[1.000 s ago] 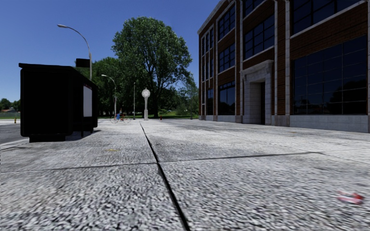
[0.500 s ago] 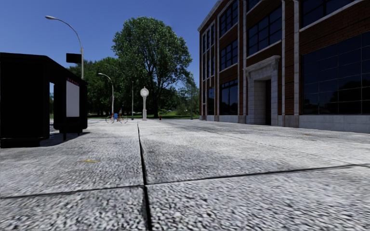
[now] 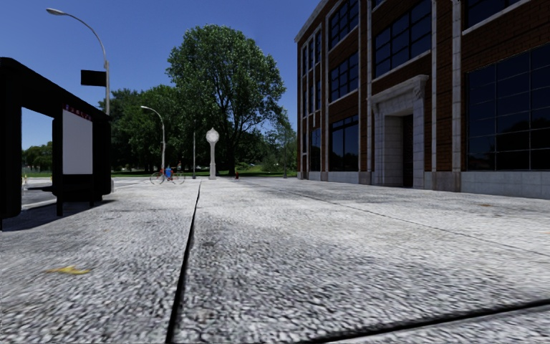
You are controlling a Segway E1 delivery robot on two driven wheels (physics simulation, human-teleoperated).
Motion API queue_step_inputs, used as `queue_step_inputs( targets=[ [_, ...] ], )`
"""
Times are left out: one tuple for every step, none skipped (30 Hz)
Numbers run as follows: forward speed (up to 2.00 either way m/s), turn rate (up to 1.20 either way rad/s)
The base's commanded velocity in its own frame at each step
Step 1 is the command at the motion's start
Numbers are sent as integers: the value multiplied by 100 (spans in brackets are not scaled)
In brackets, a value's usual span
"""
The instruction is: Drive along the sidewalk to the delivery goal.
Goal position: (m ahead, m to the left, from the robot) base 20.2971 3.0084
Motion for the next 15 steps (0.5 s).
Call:
queue_step_inputs(
  targets=[
    [200, 0],
    [200, 0],
    [200, 0],
    [200, 0],
    [200, 0],
    [200, 0],
    [200, 0],
    [200, 0],
    [200, 0],
    [200, 0],
    [200, 0],
    [200, 0],
    [200, 0],
    [200, 0],
    [200, 0]
  ],
)
